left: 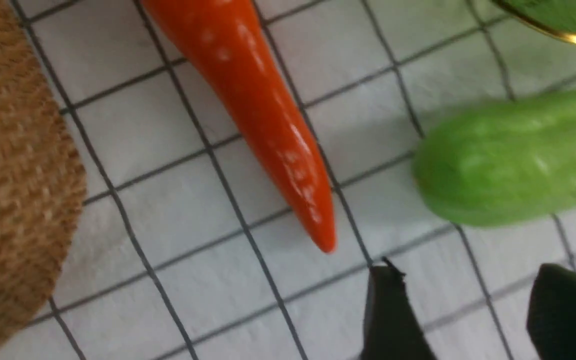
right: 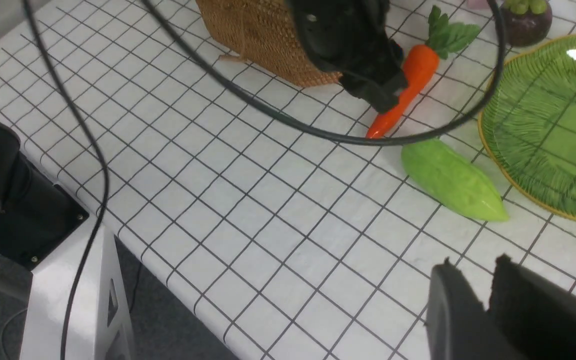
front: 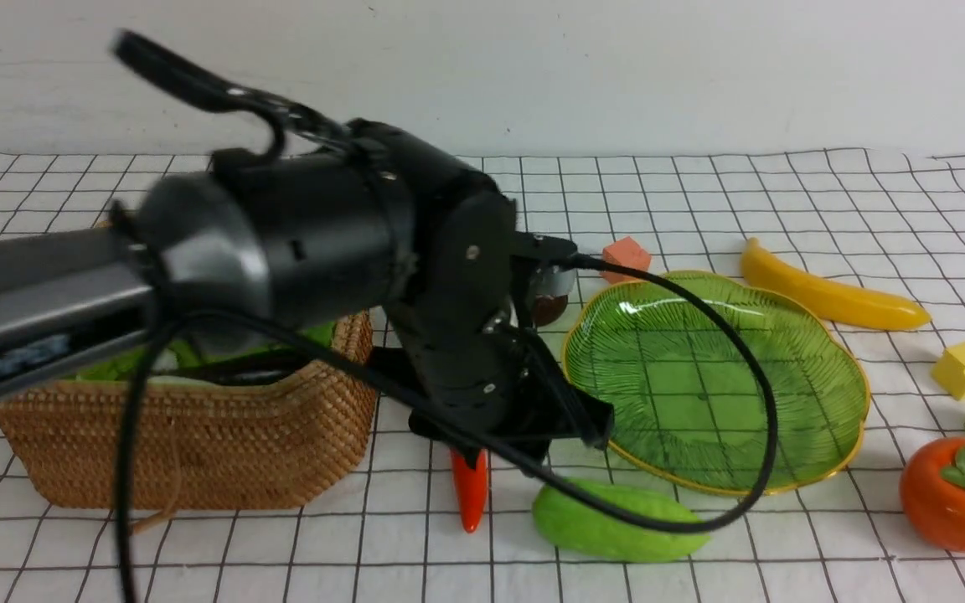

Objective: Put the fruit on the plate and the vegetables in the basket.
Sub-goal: Use the left arm to grab a carrot and put it into the left basket, then use the right arm to grab a mangosteen and put it into the right plate, then take a chayote with your right arm and place it on the basket on the left.

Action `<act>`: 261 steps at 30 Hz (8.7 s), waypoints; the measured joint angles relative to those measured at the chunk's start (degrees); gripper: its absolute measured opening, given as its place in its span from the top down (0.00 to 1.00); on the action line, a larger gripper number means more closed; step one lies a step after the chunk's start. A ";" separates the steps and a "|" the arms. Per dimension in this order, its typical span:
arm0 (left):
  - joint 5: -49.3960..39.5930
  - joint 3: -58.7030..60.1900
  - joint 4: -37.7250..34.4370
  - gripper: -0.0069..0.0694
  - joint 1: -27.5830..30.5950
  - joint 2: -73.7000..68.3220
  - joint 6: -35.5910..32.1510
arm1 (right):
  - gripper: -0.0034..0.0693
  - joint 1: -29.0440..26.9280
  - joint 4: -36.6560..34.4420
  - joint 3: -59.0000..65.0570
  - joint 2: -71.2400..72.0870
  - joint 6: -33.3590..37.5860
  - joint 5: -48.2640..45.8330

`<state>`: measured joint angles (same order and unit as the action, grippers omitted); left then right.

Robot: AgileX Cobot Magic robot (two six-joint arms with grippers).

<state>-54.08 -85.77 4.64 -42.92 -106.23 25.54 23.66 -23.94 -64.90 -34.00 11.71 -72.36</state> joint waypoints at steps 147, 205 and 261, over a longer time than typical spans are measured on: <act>19.13 52.67 -8.80 0.93 12.05 88.81 -20.98 | 0.15 1.20 20.30 -64.62 -108.68 -8.57 29.42; 13.12 52.67 -36.73 0.93 12.05 88.81 -49.27 | 0.02 -5.63 25.97 -19.79 -75.92 -24.15 29.19; 11.64 46.26 6.29 0.90 12.05 88.81 -10.90 | 0.31 24.42 8.47 -42.98 -75.28 33.67 27.05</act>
<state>-42.44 -39.51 10.93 -30.87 -17.42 14.64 48.08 -15.47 -107.89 -109.28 45.39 -45.31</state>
